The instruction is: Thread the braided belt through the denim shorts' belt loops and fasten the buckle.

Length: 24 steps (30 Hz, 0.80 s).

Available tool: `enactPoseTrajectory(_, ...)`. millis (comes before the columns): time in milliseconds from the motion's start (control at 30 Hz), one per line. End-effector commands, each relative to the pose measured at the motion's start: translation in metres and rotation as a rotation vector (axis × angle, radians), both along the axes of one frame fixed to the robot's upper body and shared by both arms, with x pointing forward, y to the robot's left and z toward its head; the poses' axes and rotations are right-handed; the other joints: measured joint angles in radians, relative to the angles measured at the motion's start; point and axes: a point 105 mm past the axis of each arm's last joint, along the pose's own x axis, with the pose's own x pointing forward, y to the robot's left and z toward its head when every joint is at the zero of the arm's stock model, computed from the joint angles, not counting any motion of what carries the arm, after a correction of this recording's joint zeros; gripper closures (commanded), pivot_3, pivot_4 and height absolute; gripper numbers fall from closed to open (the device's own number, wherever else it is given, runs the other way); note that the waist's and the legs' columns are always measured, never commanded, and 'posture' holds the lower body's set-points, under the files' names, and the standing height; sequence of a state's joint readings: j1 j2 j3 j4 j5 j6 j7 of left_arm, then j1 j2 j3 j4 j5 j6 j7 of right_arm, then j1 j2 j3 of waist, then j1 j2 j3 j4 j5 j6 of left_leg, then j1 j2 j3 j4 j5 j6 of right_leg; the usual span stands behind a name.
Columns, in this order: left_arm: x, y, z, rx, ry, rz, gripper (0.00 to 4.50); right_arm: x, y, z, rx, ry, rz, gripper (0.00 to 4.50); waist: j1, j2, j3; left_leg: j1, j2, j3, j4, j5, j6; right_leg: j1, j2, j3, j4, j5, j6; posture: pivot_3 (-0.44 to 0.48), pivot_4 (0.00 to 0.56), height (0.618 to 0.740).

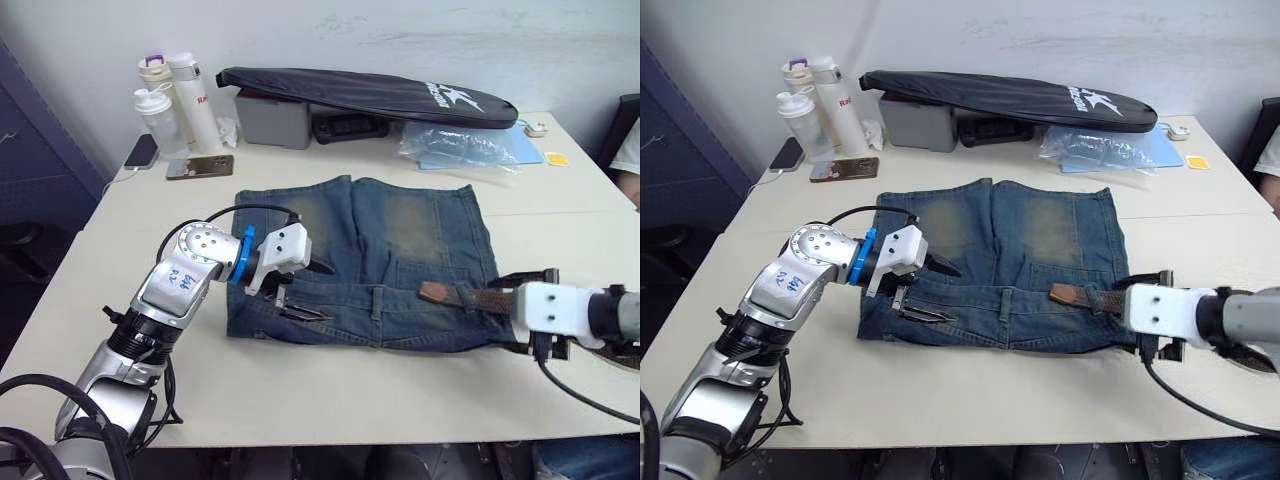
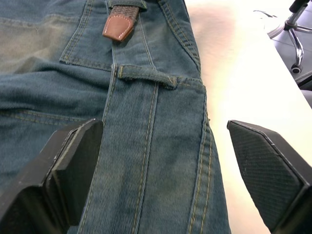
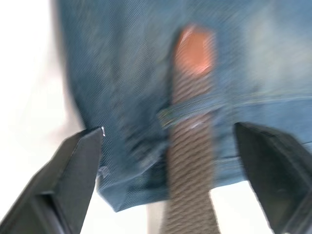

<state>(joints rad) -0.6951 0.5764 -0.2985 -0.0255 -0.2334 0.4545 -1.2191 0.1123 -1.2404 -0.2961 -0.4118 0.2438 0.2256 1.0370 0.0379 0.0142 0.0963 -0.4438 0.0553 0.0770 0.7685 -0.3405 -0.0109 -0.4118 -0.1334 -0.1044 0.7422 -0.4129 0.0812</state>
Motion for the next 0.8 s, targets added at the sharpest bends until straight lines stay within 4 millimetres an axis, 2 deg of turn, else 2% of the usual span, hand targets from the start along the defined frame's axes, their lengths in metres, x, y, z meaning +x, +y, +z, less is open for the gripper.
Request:
enactPoseTrajectory(33, -0.001, -0.004, 0.009, -0.008, -0.042, -0.026, 0.0, 0.0, 0.017, 0.021, 0.199, -0.028, -0.072, 0.07, 0.0, 0.0, 0.0, 0.0, 0.0, 0.0, 0.0, 0.0, 0.0, 0.0, 0.0, 0.0, 0.0, 0.0, -0.001, 0.0, 0.15, 0.622)
enactPoseTrajectory(100, -0.001, -0.006, 0.009, -0.013, -0.045, -0.033, 0.0, 0.003, 0.025, 0.02, 0.263, -0.041, -0.113, 0.07, 0.0, 0.0, 0.0, 0.0, 0.001, 0.0, 0.0, 0.0, 0.0, 0.0, 0.0, 0.001, 0.0, -0.001, -0.002, 0.0, 0.15, 0.622)
enactPoseTrajectory(200, 0.0, -0.012, 0.012, -0.033, -0.053, -0.035, 0.0, 0.004, 0.033, 0.008, 0.257, -0.03, -0.123, 0.07, 0.001, 0.0, 0.0, 0.0, 0.001, 0.0, 0.0, 0.0, 0.0, -0.001, 0.0, 0.001, 0.001, -0.002, -0.003, 0.0, 0.15, 0.622)
enactPoseTrajectory(333, 0.006, -0.028, 0.019, -0.074, -0.067, -0.037, 0.0, -0.012, 0.045, -0.007, 0.278, 0.087, -0.124, 0.07, 0.01, 0.0, 0.0, -0.001, 0.001, 0.0, -0.001, -0.001, 0.002, -0.001, 0.001, 0.0, 0.001, -0.002, -0.003, 0.0, 0.15, 0.622)
enactPoseTrajectory(433, 0.015, -0.054, 0.028, -0.108, -0.087, -0.051, 0.0, -0.023, 0.043, -0.015, 0.24, 0.148, -0.161, 0.07, 0.017, 0.0, 0.0, -0.001, -0.001, 0.001, -0.001, -0.002, 0.004, 0.0, 0.001, -0.001, 0.002, -0.002, -0.003, 0.0, 0.15, 0.622)
enactPoseTrajectory(600, 0.027, -0.092, 0.035, -0.104, -0.12, -0.094, 0.0, -0.032, 0.044, -0.014, 0.248, 0.152, -0.212, 0.07, 0.02, 0.0, 0.0, -0.003, -0.005, 0.001, -0.002, -0.004, 0.008, 0.0, 0.0, -0.003, 0.001, -0.002, -0.003, 0.0, 0.15, 0.622)
enactPoseTrajectory(667, 0.033, -0.115, 0.028, -0.065, -0.131, -0.112, 0.0, -0.039, 0.044, -0.015, 0.248, 0.148, -0.242, 0.07, 0.019, 0.0, 0.0, -0.004, -0.007, 0.001, -0.001, -0.004, 0.01, 0.001, -0.001, -0.002, 0.001, -0.001, -0.003, 0.0, 0.15, 0.622)
enactPoseTrajectory(800, 0.038, -0.145, 0.009, -0.005, -0.119, -0.136, 0.0, -0.044, 0.045, -0.015, 0.252, 0.107, -0.294, 0.07, 0.02, -0.001, 0.0, -0.002, -0.006, 0.0, 0.0, -0.003, 0.011, 0.0, 0.0, -0.002, 0.0, -0.002, -0.003, 0.0, 0.15, 0.622)
